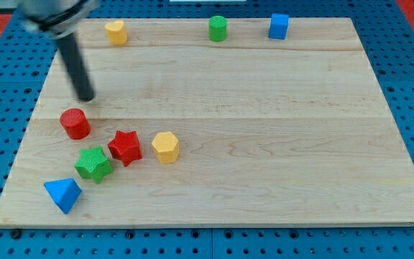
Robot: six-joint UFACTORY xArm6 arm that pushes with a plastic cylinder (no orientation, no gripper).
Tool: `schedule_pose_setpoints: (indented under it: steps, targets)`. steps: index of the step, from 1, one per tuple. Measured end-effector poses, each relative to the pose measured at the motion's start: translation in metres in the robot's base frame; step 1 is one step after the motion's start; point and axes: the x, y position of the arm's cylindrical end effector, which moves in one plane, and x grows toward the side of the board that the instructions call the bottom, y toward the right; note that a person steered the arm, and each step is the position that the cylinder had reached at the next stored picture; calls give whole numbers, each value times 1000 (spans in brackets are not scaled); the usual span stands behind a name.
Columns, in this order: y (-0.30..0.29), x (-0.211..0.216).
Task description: Place the red circle below the heart
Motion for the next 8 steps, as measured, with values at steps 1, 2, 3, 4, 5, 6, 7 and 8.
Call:
schedule_pose_setpoints:
  steps: [1, 2, 3, 4, 5, 6, 7, 8]
  targets:
    - [-65, 44]
    - [-17, 108]
    - [2, 89]
    - [6, 39]
    - [31, 15]
    - [39, 31]
    - [68, 58]
    - [67, 20]
